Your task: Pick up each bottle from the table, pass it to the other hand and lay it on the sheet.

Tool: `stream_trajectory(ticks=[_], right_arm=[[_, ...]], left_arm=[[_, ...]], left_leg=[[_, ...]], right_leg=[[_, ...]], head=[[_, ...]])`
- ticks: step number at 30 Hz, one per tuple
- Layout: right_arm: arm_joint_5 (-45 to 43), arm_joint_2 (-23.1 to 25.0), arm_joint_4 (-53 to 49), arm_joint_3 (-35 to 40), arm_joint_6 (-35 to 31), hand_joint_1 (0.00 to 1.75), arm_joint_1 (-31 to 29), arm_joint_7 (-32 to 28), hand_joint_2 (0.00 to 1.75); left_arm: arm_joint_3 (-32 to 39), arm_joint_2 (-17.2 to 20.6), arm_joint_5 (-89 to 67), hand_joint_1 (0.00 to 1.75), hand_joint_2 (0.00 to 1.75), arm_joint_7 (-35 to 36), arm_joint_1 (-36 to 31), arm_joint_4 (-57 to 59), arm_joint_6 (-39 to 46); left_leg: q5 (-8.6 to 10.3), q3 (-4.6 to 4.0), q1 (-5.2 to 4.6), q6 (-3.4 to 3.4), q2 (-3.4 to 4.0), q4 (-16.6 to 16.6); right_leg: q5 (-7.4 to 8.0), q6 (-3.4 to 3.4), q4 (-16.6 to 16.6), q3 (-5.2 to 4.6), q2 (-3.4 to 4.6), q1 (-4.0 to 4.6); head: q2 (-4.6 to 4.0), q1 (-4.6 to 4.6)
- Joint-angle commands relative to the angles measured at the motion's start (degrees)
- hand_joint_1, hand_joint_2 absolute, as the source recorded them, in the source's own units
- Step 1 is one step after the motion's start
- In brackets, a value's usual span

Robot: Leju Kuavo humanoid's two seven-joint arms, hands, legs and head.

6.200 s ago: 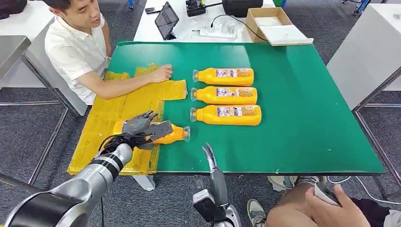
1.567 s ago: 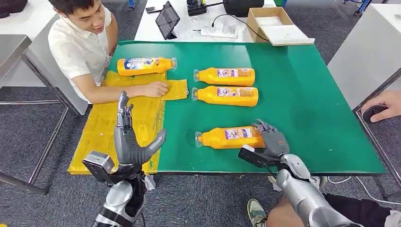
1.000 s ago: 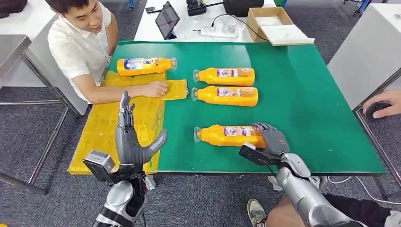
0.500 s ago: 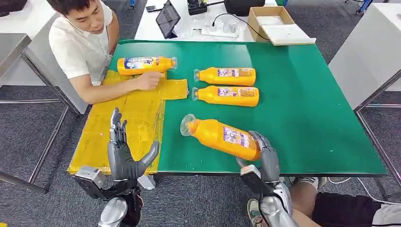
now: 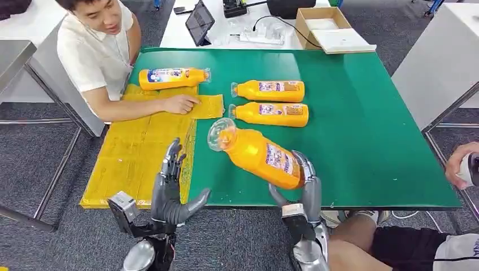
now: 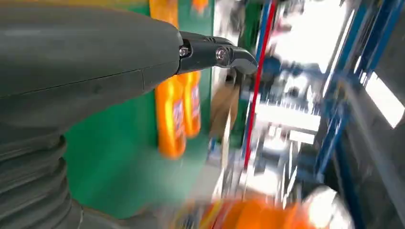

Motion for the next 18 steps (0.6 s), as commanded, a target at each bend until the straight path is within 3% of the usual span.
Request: stream_trajectory(ticks=[1, 14, 18], right_arm=[[-2.03, 3.7, 20.3, 10.19, 2.22, 1.75, -9.49, -1.92, 1.75], [-2.11, 3.57, 24.54, 15.16, 0.3, 1.75, -14.69, -1.92, 1.75], [0.03, 5.43, 25.68, 20.71, -1.66, 1.75, -13.95, -1.92, 1.75]], left_arm=[[-3.43, 3.1, 2.18, 0.0, 1.75, -0.11, -5.44, 8.77, -7.04], [-3.8, 2.69, 4.07, 0.0, 1.75, 0.58, -7.93, 12.33, -10.44], [-3.15, 1.04, 3.84, 0.0, 1.75, 1.24, -9.86, 14.37, -7.74]], left_leg=[[-0.07, 0.36, 0.06, -0.13, 0.32, -0.12], [0.01, 0.11, 0.02, -0.06, 0.02, -0.06], [-0.05, 0.26, 0.03, -0.12, 0.09, -0.08]], right_leg=[[0.01, -0.15, -0.11, 0.27, 0.23, 0.08], [0.0, -0.07, -0.03, 0.1, 0.04, 0.02], [-0.04, -0.12, -0.04, 0.22, 0.09, 0.04]], head=[[0.0, 0.0], [0.0, 0.02], [0.0, 0.0]])
